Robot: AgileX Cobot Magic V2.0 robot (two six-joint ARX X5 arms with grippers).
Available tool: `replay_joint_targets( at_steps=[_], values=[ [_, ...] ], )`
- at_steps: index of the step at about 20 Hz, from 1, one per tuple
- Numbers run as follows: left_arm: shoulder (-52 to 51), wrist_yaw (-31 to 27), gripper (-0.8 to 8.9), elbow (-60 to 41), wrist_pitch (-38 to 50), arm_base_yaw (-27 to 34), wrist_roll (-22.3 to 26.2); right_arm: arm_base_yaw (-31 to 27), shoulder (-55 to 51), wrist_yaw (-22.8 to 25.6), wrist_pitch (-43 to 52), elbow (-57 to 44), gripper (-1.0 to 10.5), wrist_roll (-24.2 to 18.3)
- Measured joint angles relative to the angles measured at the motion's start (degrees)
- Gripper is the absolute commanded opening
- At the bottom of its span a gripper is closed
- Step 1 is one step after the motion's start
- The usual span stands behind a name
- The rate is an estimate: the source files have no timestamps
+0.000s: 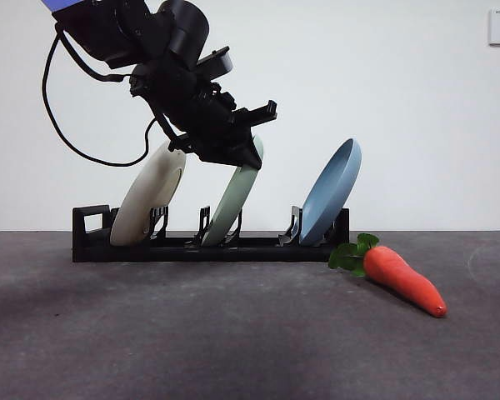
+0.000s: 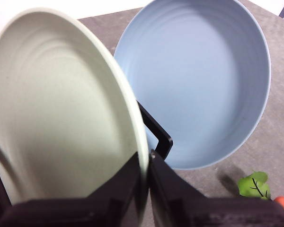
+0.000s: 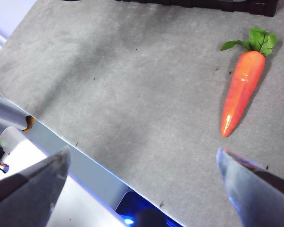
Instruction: Take the green plate from the plate rack,put the plate on the table,take the carrot from the table,put the carrot in the plate
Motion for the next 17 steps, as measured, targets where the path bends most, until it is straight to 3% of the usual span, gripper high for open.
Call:
replay_joint_targets(
  at_steps=[12, 17],
  values=[
    [-6.7, 1.1, -0.08, 0.0, 0.0, 0.2, -0.9, 0.0, 0.0, 0.0, 0.0, 0.0, 6.0, 0.0],
    [-13.9, 3.8, -0.08, 0.0, -7.1, -0.4, -0.3, 0.0, 0.0, 0.0, 0.0, 0.0, 6.0, 0.0]
  ],
)
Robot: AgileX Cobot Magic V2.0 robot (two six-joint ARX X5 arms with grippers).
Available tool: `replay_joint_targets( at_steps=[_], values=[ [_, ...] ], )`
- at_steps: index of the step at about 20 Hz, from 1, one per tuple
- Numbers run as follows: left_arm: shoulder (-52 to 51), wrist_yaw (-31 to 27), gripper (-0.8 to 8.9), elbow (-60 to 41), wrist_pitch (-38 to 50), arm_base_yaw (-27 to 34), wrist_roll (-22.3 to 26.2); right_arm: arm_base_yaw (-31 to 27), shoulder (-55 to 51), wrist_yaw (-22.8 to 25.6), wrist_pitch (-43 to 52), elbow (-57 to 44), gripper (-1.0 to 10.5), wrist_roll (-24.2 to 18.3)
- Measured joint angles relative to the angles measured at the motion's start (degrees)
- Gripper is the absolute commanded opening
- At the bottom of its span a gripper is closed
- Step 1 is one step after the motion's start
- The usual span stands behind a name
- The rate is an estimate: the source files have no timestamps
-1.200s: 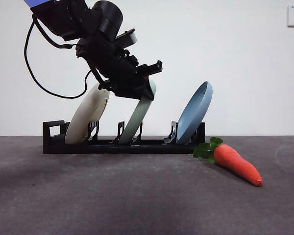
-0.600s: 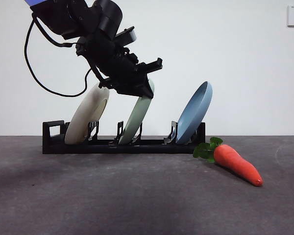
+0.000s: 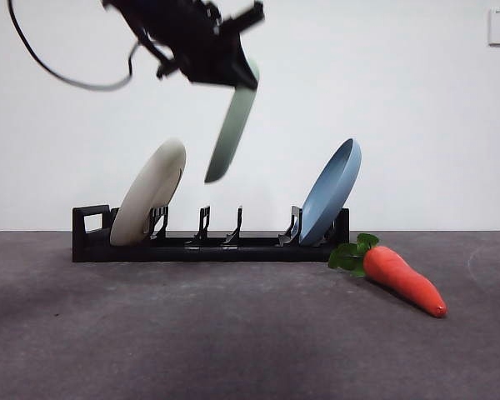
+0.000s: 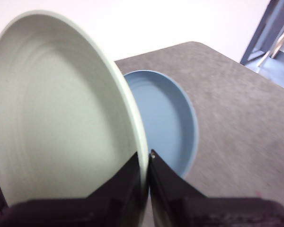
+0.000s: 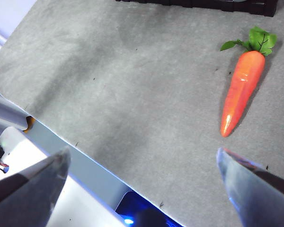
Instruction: Take the green plate from the plate rack,put the plate on the table,take the carrot from the table,put the carrot in the plate
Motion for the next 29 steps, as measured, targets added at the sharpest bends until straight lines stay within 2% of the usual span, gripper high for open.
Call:
replay_joint_targets(
  at_steps=[4, 6, 9, 11, 14, 19, 22, 24, 29],
  values=[
    [-9.4, 0.5, -0.07, 0.0, -14.1, -3.7, 6.1, 0.0, 0.0, 0.0, 0.0, 0.0, 6.0, 0.0],
    [-14.2, -1.0, -0.07, 0.0, -22.9, -6.6, 10.2, 0.0, 0.0, 0.0, 0.0, 0.0, 6.0, 0.0],
    [-18.4, -10.2, -0.06, 0.0, -37.3, -12.5, 15.3, 0.0, 0.0, 0.0, 0.0, 0.0, 6.0, 0.0],
    [-18.3, -15.8, -0.06, -0.2, -43.6, -16.2, 17.4, 0.0, 0.0, 0.0, 0.0, 0.0, 6.0, 0.0],
    [-18.2, -20.1, -0.06, -5.7, -41.8, -20.7, 19.5, 0.0, 0.0, 0.0, 0.0, 0.0, 6.0, 0.0],
    [-16.3, -24.8, -0.06, -21.8, -30.3, -25.2, 22.3, 0.0, 0.0, 0.0, 0.0, 0.0, 6.0, 0.0],
    [-14.0, -28.0, -0.06, -27.6, -24.5, -27.1, 25.2, 0.0, 0.0, 0.0, 0.0, 0.0, 6.0, 0.0],
    [-12.2, -31.5, -0.06, -29.4, -22.1, -29.0, 27.7, 0.0, 0.0, 0.0, 0.0, 0.0, 6.0, 0.0],
    [-5.7, -32.5, -0.06, -29.4, -17.7, -33.4, 30.6, 0.0, 0.4, 0.0, 0.0, 0.0, 6.0, 0.0]
  ],
)
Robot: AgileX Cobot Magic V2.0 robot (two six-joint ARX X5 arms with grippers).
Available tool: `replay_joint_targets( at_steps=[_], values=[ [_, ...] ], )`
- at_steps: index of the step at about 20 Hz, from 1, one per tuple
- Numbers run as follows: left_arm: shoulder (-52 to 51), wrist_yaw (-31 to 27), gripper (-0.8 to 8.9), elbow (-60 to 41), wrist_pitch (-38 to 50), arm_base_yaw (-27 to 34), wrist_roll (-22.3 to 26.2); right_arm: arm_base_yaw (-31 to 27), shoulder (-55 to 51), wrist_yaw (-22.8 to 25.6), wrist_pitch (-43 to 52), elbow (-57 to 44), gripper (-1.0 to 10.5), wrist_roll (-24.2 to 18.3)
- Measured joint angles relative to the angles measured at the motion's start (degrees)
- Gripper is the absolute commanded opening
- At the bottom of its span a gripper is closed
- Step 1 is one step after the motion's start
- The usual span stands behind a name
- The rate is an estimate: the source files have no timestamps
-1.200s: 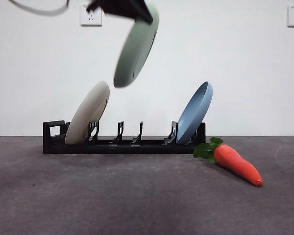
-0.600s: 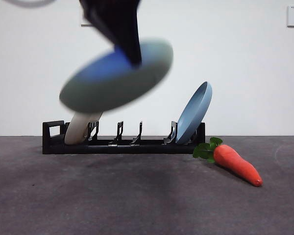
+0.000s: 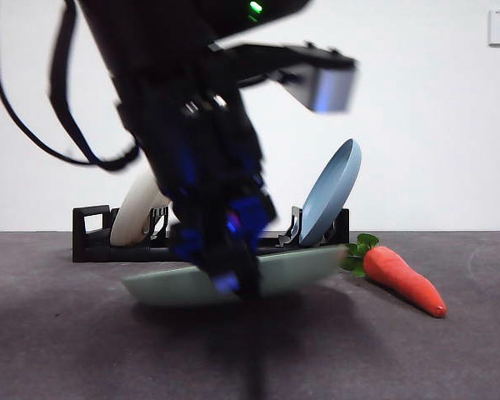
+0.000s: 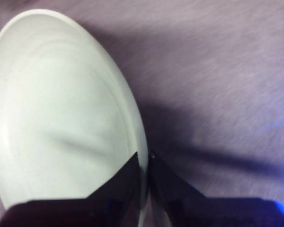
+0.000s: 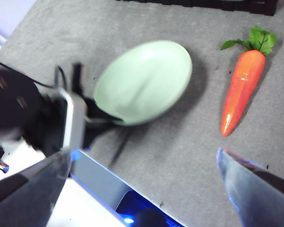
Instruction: Take the green plate from the plate rack,put the plate on the table,take the carrot from the table,put the carrot in the plate
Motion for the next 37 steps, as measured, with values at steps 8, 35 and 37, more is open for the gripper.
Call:
replay_joint_targets(
  at_steps=[8, 35, 37],
  values=[
    [3.0, 1.6, 3.34, 0.0, -0.1, -0.7, 0.1, 0.0, 0.9, 0.0, 0.0, 0.0, 6.0, 0.0],
    [-30.4, 9.6, 3.46, 11.3, -11.0, -0.7, -33.0, 10.6, 48.9, 25.5, 40.5, 0.0, 4.6, 7.0],
    [-30.4, 10.3, 3.46, 11.3, -12.4, -0.7, -33.2, 10.5, 51.1, 25.5, 41.8, 0.0, 4.6, 7.1]
  ],
)
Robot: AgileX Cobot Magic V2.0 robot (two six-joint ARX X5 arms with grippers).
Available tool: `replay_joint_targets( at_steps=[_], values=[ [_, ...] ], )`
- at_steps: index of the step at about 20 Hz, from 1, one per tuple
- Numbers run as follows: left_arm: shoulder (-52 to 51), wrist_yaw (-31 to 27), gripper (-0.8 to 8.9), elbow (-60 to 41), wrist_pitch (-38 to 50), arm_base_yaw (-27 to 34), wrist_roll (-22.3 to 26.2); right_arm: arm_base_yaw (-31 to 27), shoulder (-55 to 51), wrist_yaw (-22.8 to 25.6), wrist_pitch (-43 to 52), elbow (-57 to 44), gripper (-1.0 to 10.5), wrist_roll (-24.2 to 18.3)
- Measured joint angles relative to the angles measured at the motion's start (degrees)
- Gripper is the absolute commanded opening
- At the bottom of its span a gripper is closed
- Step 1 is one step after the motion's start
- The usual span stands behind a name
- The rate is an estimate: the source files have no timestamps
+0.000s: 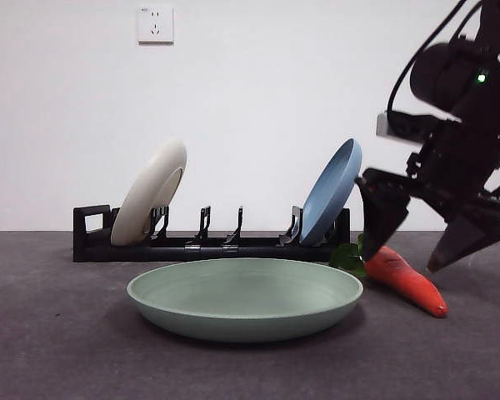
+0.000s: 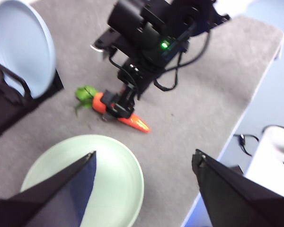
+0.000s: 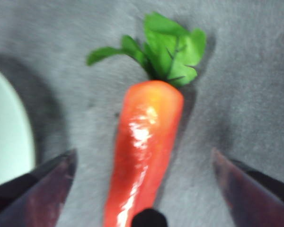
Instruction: Take the green plate from the plate rack,put the plate on the table,take the carrot from the table,put the carrot in the plate
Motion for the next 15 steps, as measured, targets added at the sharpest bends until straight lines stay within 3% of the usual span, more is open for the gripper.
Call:
replay_joint_targets(
  at_steps=[8, 15],
  values=[
    [0.0, 0.3, 3.46, 0.0, -2.2, 0.0, -0.2, 0.2, 2.7, -0.1, 1.9, 0.0, -0.2, 0.4],
    [0.0, 0.3, 3.46, 0.0, -4.7, 0.0, -0.2, 0.5, 0.2, -0.2, -2.4, 0.0, -0.1, 0.4]
  ],
)
